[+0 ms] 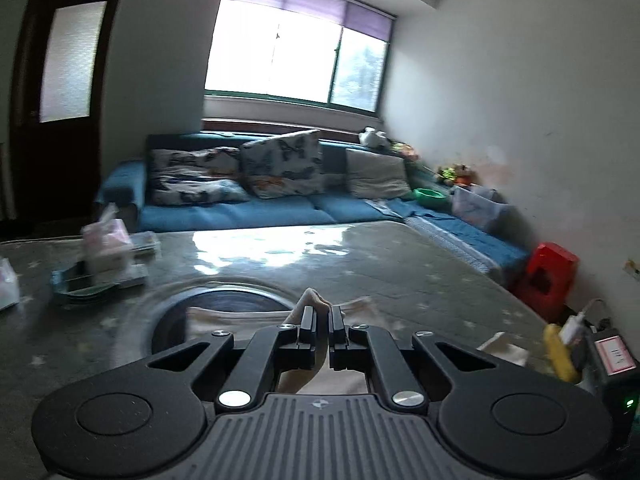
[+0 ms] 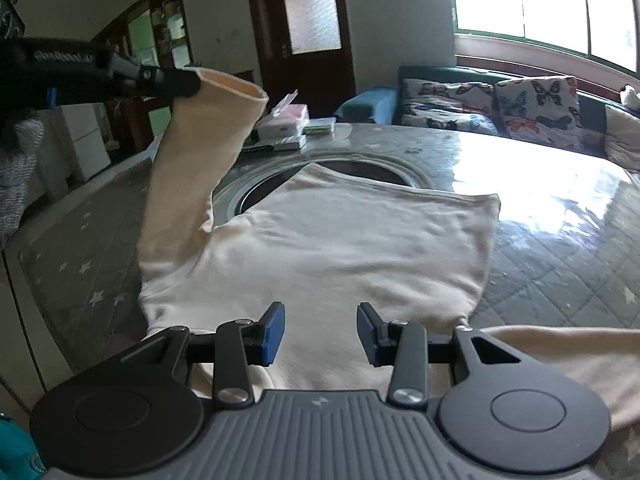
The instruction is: Fold clothes
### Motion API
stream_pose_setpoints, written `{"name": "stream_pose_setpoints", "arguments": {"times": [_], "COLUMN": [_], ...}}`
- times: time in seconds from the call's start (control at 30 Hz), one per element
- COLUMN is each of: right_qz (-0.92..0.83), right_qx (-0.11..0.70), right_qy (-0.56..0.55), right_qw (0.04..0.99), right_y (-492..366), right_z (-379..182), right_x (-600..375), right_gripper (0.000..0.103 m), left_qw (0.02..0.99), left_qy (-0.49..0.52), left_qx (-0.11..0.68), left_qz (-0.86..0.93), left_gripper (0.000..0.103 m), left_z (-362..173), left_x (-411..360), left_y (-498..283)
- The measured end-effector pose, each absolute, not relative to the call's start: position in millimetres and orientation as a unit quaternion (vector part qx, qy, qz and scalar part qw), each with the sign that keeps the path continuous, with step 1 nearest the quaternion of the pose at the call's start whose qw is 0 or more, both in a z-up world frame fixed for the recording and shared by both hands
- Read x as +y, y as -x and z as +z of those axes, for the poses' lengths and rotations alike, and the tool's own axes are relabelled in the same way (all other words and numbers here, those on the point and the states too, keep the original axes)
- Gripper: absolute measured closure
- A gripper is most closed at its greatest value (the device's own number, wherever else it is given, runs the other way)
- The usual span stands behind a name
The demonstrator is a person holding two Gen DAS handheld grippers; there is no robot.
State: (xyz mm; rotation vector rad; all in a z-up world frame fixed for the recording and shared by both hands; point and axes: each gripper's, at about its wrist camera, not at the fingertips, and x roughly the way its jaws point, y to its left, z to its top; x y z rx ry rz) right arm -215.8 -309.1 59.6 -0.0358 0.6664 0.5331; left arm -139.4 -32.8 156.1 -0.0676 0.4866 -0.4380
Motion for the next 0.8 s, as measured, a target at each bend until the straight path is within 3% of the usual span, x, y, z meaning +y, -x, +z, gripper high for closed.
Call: {"name": "stream_pose_setpoints", "arguments": {"times": [0.47, 0.53, 0.57, 0.8], "right_qz": [0.225, 0.221, 0.219, 0.214], "right_qx": [0.316, 0.318, 0.318, 0.316], "right_qy": [-0.009, -0.009, -0.009, -0.005], "right_qw": [0.922, 0.922, 0.922, 0.924], "right_y": [224.3, 224.3, 224.1, 219.8], "right_z": [58.5, 58.2, 58.0, 61.1], "right_x": [-337.6, -339.5, -340.3, -338.6], "right_gripper": [0.063, 0.063, 0.063, 0.063], "left_qw": [0.912, 0.908, 0.913, 0.928], "left_qy": [0.033, 0.031, 0.019, -0.035], "left_qx": [0.294, 0.296, 0.289, 0.297], "left_qz": [-0.284, -0.295, -0.288, -0.22], "left_gripper": [0.09, 0.071, 0.066, 0.053], "left_z": [123.1, 121.1, 119.9, 93.8], "left_x": [-84.2, -78.8, -76.2, -42.8], "left_y": [118.4, 119.5, 122.1, 125.7]}}
